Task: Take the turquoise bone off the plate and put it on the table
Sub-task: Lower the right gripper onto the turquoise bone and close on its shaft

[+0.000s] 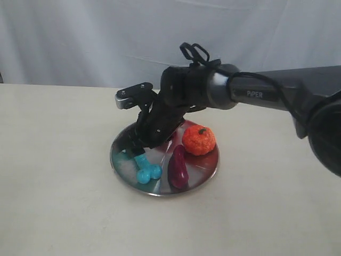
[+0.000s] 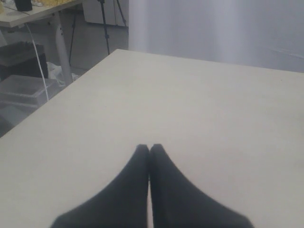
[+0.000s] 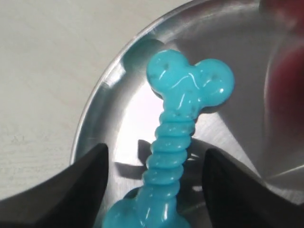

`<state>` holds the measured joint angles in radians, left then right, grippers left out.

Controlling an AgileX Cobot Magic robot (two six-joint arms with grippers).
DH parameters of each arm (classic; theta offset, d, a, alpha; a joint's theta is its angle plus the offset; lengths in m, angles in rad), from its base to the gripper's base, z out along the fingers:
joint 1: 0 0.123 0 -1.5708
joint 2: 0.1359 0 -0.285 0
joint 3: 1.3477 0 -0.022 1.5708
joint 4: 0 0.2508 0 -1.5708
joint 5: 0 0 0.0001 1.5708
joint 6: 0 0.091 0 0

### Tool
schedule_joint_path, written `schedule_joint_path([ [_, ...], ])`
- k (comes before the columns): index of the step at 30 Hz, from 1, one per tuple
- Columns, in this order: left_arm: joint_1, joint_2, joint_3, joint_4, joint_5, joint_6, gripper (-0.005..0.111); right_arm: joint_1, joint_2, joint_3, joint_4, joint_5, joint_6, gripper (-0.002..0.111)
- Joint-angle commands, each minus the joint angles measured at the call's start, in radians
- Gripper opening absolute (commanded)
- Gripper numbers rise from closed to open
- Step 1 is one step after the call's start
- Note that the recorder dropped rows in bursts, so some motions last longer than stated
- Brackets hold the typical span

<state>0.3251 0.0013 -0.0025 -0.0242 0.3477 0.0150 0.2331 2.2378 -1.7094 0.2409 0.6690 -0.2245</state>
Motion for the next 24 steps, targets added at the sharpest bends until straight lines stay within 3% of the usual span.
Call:
schedule_joint_path([
  [1, 0.002, -0.001, 0.003, -0.001, -0.005, -0.004, 0.0, 0.002, 0.025, -0.011, -0.008, -0.04, -0.015, 0.056],
  [24, 0.002, -0.001, 0.003, -0.001, -0.005, -0.004, 0.0, 0.002, 0.049, -0.011, -0.01, -0.061, -0.034, 0.05],
])
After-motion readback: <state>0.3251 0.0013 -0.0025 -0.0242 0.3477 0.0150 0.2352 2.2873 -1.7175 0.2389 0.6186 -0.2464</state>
